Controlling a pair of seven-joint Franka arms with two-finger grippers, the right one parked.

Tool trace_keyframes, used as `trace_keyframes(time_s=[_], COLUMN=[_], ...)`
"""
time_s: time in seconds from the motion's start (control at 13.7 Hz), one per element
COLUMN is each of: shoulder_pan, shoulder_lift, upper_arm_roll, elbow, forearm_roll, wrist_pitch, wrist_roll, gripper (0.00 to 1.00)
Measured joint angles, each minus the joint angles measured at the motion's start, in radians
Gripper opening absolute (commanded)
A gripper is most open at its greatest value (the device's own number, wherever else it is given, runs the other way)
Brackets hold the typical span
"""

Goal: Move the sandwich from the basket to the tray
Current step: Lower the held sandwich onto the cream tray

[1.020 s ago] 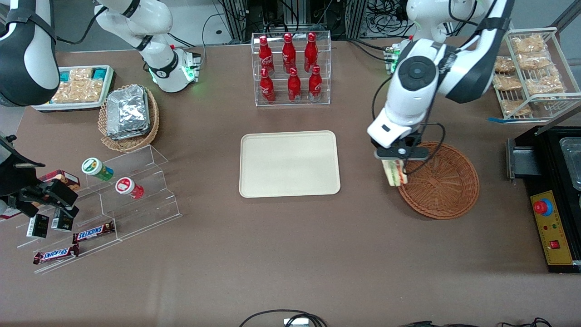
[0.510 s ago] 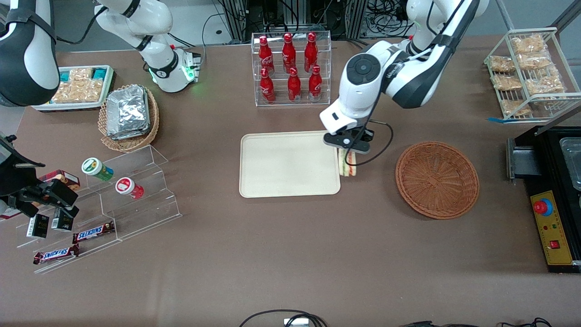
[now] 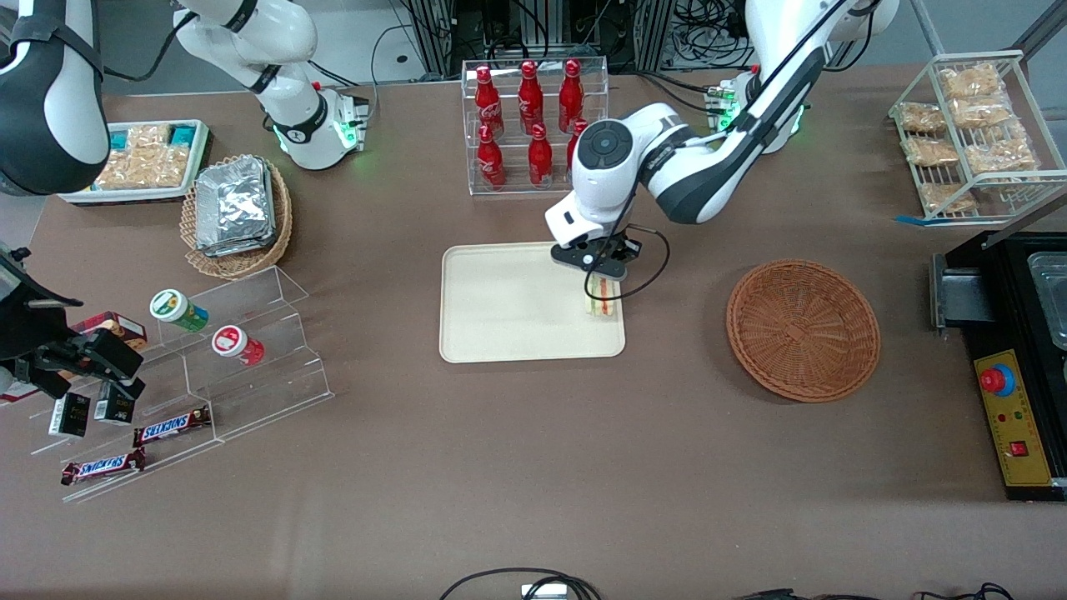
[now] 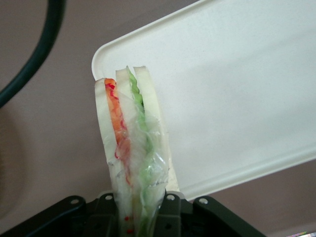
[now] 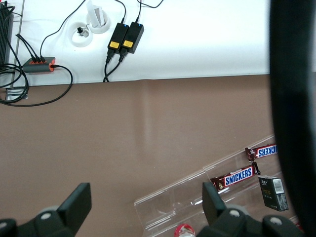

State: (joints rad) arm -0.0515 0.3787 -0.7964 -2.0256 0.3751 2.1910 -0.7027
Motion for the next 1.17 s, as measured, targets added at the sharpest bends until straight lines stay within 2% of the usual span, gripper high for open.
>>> trace_keyframes(time_s=[0.29, 0.66, 0.8, 1.09, 1.17], shoulder_pan=[-0.024, -0.028, -0.040, -0.049, -0.049], shoulder_lift=[0.106, 0.183, 0.196, 0.218, 0.222], upper_arm_roll=[0.000, 0.000, 0.000, 0.000, 0.000], elbow=[0.011, 0.022, 0.024, 0.027, 0.027], forearm_roll=[0.102, 0.149, 0.158, 0.172, 0.173], wrist_pitch=[0.038, 0.065, 0.075, 0.076, 0.076], wrist_roll=[-0.097, -0.137, -0.153, -0.183, -0.188], gripper=[0.00, 0.01, 0.04, 0.23, 0.36])
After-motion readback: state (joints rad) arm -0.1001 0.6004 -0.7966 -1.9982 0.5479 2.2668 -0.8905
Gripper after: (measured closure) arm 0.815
